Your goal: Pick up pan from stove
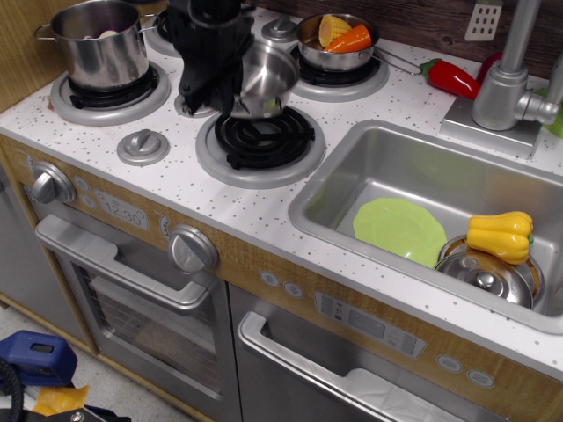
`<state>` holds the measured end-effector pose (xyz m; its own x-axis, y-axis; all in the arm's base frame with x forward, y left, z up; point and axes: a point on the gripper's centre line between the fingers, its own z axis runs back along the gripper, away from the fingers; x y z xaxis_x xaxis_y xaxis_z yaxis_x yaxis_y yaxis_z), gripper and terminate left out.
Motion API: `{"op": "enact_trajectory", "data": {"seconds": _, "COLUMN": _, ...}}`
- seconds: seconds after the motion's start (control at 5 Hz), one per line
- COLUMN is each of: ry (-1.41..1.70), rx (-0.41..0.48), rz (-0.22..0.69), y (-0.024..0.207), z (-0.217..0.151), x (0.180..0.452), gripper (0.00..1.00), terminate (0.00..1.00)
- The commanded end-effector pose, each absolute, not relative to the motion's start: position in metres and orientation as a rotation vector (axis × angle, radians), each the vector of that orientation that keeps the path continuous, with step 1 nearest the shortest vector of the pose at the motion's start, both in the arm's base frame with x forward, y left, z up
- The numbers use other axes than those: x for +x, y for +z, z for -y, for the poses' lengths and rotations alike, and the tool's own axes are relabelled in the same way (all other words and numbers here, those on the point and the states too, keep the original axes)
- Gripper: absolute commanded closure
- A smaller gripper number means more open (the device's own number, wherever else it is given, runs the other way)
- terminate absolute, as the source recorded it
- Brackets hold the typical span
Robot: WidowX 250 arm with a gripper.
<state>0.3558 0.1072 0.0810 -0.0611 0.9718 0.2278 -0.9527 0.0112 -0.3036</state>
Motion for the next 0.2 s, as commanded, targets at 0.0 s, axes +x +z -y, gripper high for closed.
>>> {"op": "enact_trajectory", "data": {"seconds": 0.0, "ry": 1.560, "rx": -0.130, "rz": 0.517, "y": 0.1199, "z": -0.1021, "x": 0.3667, "gripper": 1.00, "terminate": 1.00}}
